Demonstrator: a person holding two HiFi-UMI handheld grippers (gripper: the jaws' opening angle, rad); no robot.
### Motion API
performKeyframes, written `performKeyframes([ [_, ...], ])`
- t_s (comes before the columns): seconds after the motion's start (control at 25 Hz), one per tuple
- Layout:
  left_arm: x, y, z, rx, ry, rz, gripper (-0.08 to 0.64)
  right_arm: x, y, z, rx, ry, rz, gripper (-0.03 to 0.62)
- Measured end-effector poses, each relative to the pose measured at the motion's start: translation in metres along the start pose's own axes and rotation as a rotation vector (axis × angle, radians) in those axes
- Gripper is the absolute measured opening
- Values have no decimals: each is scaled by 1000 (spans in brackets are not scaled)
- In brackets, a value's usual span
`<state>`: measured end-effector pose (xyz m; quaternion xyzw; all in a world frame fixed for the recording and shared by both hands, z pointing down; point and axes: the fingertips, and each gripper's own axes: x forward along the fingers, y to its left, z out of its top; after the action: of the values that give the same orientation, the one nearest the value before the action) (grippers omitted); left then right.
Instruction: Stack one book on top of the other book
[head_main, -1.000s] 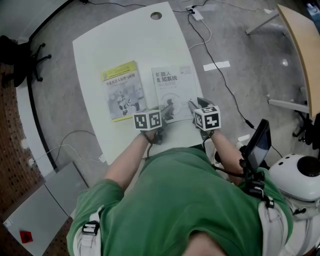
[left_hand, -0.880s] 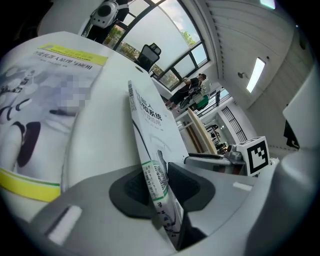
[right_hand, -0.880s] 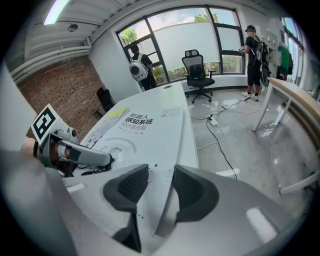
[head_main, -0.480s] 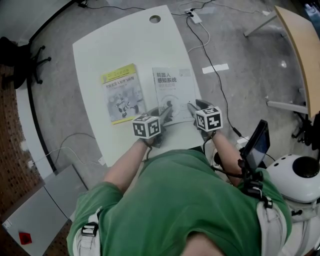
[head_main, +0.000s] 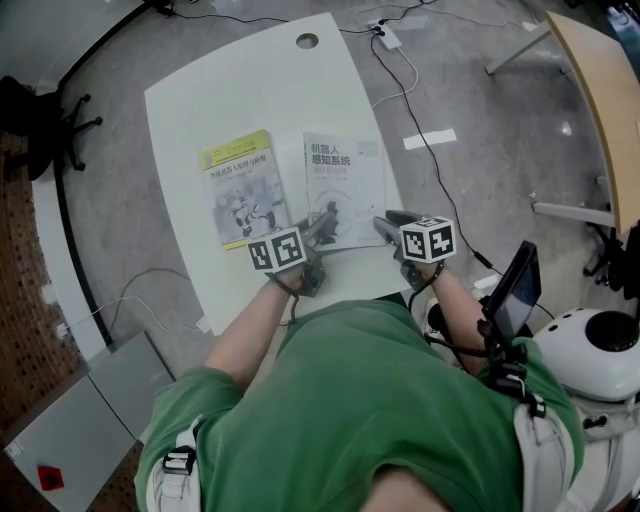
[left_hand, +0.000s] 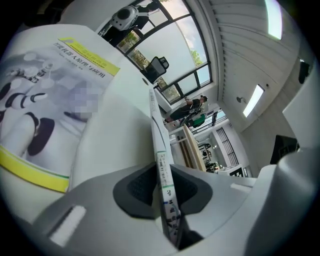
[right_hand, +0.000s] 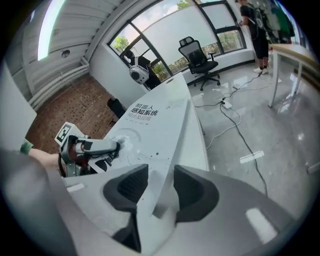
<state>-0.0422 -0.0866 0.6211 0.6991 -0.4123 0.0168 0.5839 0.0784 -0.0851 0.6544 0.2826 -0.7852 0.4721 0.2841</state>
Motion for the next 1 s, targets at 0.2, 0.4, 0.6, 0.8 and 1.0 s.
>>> performKeyframes([
  [0.2, -6, -4, 1, -91, -16, -49, 54, -10, 4, -14, 158, -10, 100, 155],
  [0.4, -13, -10, 3, -154, -33, -97, 54, -15, 19, -30, 306, -11, 242, 210],
  [0.6, -17, -17, 5, -215, -50, -138, 55, -14, 30, -42, 430, -6, 352, 233],
  [0.8, -20, -19, 7, -250, -57, -160, 55, -10, 40, -44, 622, -27, 470, 235],
  [1.0, -20, -24, 7, -242, -51, -162, 55, -4, 44, -38, 708, -66, 541, 235],
])
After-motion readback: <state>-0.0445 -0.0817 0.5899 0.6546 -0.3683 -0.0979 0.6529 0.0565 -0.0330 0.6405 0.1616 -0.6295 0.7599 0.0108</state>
